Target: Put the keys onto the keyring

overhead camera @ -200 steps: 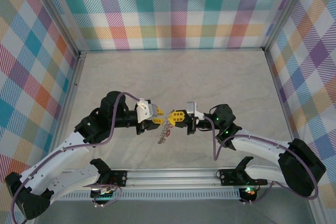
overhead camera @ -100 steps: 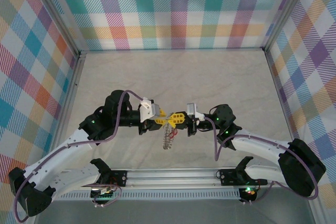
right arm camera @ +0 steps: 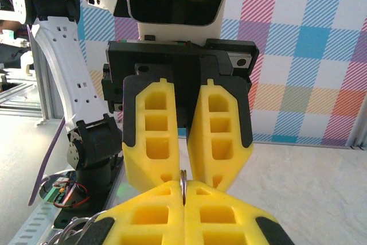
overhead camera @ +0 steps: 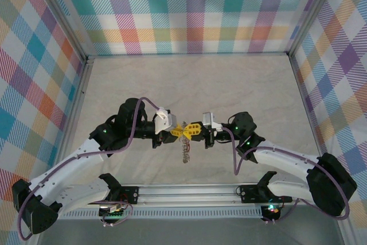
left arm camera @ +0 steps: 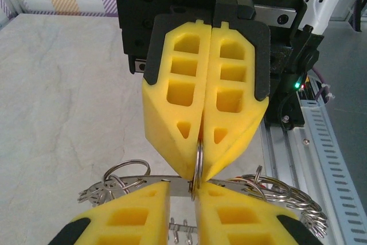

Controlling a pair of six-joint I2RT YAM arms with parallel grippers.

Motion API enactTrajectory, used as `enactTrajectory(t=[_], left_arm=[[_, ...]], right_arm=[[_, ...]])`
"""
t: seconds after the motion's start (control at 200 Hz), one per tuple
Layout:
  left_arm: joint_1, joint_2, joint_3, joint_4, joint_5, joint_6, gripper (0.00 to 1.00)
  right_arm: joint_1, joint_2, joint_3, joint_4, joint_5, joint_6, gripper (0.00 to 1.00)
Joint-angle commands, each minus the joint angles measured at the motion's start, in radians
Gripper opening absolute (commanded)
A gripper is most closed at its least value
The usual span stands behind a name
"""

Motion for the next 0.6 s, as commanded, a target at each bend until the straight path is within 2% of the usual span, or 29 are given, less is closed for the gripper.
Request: enactTrajectory(t=[0.0,0.155,0.25,0.38,0.475,0.57,0.595], left_arm=[[-0.006,-0.003,-0.003,0.028,0.034,-0.024,0.18],[-0.006,-0.039,-0.035,0.103,0.028,-0.065,0.15],[-0.007,-0.058,-0.044,0.111,0.017,-0.078,0.14],[-0.005,-0.072,-0.049,0.106,0.028,-0.081,0.09],[-0.006,-0.078,-0.055,0.112,0.059,-0.077,0.0],[-0.005,-0.072,-0.044,0.107,0.08,-0.078,0.0],[-0.007,-0.07,-0.039,0.099,0.081,-0.076,0.0]], right_arm=[[0.025,-0.01,0.041,0.017,-0.021,-0.028,0.0],[0.039,-0.008,0.037,-0.008,-0.005,-0.041,0.0],[0.058,-0.022,0.057,-0.115,-0.002,-0.144,0.0],[0.08,-0.042,0.076,-0.221,0.017,-0.227,0.0],[0.087,-0.052,0.082,-0.273,0.025,-0.252,0.0],[0.088,-0.062,0.085,-0.303,0.038,-0.262,0.0],[0.088,-0.068,0.085,-0.315,0.054,-0.264,0.03]])
